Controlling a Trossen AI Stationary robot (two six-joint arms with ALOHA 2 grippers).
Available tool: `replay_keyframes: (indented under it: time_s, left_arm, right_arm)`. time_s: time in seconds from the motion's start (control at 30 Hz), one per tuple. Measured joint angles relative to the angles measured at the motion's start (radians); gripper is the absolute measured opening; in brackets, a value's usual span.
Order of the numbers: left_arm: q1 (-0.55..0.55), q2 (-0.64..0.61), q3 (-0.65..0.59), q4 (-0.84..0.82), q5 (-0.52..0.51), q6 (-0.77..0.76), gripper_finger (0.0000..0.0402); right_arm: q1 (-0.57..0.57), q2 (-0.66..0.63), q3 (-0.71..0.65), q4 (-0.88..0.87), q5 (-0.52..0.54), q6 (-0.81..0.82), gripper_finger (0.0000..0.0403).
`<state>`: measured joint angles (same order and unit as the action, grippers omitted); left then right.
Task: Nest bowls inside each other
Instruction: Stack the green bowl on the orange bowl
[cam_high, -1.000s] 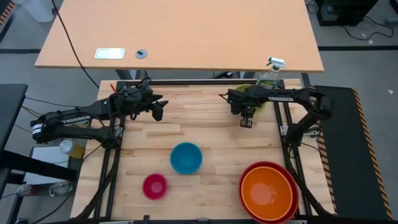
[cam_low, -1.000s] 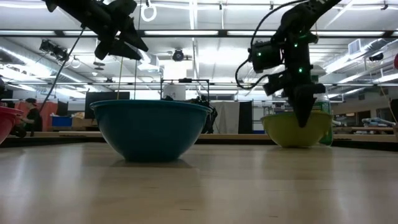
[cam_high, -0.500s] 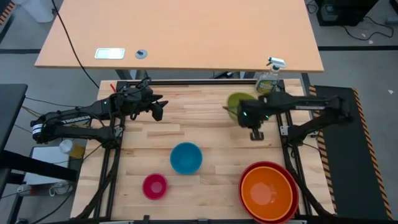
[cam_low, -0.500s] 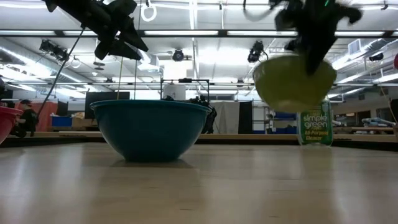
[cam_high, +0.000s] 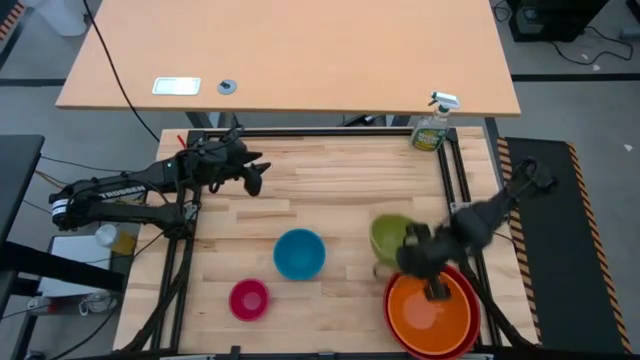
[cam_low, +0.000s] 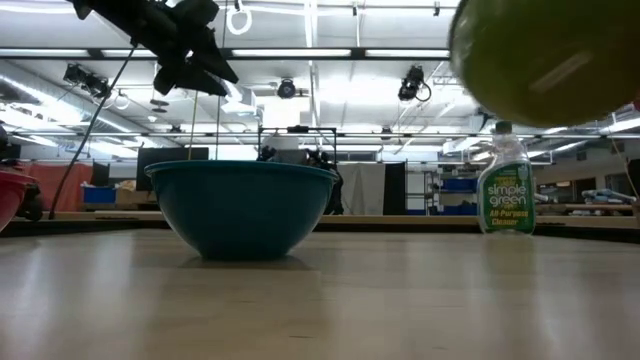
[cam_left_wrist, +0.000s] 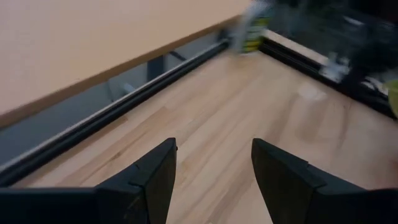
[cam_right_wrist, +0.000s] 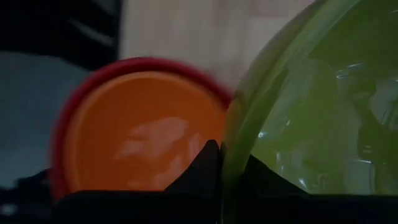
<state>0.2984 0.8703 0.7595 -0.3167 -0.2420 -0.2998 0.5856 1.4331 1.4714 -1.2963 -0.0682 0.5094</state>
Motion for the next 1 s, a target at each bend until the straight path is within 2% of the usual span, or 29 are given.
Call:
replay_keyframes:
  time_s: [0.1,0.17,0.37,0.53,0.63,0.9,1.0]
  left_arm:
    - [-0.013,0.0,0.0,0.064,0.116,0.092,0.0212]
    - [-0.026,0.0,0.0,0.112,0.152,0.121,0.0212]
    - [-0.068,0.0,0.001,0.247,0.154,0.237,0.0212]
    - [-0.088,0.0,0.001,0.273,0.15,0.262,0.0212]
    - [-0.1,0.0,0.001,0.272,0.15,0.262,0.0212]
    - [-0.102,0.016,0.001,0.249,0.15,0.201,0.0212]
    - [-0.11,0.037,0.002,0.226,0.155,0.163,0.0212]
  right_arm:
    - [0.098,0.068,0.076,-0.004,-0.008,0.097,0.0023]
    - [0.151,0.104,0.12,-0.019,0.0,0.173,0.0024]
    - [0.289,0.182,0.147,0.03,-0.013,0.439,0.0025]
    - [0.388,0.252,0.147,0.107,-0.024,0.589,0.0028]
    - [0.426,0.302,0.147,0.113,-0.027,0.626,0.0028]
    - [0.447,0.437,0.147,0.071,-0.002,0.597,0.0034]
    - [0.446,0.469,0.147,0.034,-0.003,0.672,0.004]
